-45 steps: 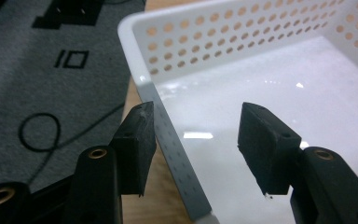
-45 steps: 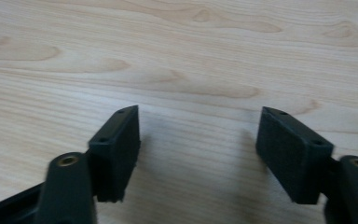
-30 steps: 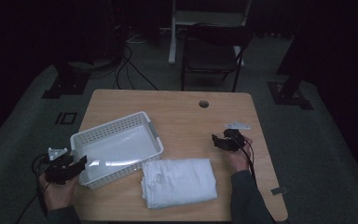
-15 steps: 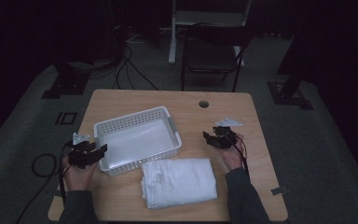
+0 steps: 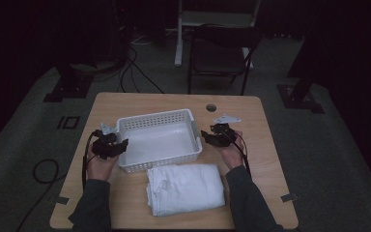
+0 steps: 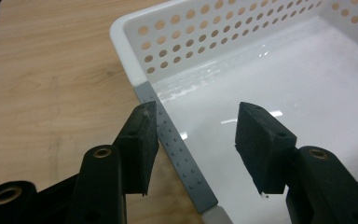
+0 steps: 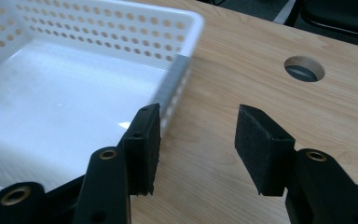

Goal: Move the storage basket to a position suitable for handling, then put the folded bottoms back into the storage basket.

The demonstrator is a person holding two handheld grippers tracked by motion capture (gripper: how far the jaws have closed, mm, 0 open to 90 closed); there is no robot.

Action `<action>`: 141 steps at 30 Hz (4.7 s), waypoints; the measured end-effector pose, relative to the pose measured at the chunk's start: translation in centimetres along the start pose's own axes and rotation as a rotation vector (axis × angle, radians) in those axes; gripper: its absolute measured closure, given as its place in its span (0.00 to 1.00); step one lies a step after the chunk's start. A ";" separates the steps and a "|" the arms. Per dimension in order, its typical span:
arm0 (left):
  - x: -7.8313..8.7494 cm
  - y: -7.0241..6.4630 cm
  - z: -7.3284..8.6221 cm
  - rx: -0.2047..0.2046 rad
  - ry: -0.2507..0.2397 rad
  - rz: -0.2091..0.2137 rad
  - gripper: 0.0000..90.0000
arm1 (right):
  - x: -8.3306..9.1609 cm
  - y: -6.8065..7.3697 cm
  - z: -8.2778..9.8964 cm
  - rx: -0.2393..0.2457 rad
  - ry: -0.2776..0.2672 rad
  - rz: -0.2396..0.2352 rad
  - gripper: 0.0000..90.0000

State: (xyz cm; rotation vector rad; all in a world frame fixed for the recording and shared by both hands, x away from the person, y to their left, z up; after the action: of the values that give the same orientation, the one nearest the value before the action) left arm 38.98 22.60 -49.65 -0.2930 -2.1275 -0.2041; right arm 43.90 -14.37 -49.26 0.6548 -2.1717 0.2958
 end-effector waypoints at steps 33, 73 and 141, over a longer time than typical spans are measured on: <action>-1.9 -1.5 0.0 -0.012 -0.027 0.052 0.66 | -0.8 -0.1 1.0 0.022 0.065 0.042 0.70; -2.1 -3.5 -4.7 0.015 -0.101 0.132 0.52 | 2.9 -4.7 2.4 -0.136 -0.048 0.062 0.58; 4.4 -14.9 9.8 -0.293 -0.074 0.308 0.33 | 7.2 4.2 13.8 0.071 0.030 -0.160 0.35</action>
State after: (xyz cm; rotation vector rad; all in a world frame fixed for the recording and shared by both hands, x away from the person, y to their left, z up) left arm 24.57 11.38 -51.71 -0.8040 -2.0902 -0.3282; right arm 28.82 -19.12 -52.32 0.8538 -2.0740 0.2972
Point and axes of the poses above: each handheld gripper's, and its own axes: x roughly backward along the jaws, z roughly out of its underside, y roughly to its left, the point moved 3 cm from there along -x, roughly forward along the jaws, and after that the axes turned 15 degrees about y, right-handed, at the moved point
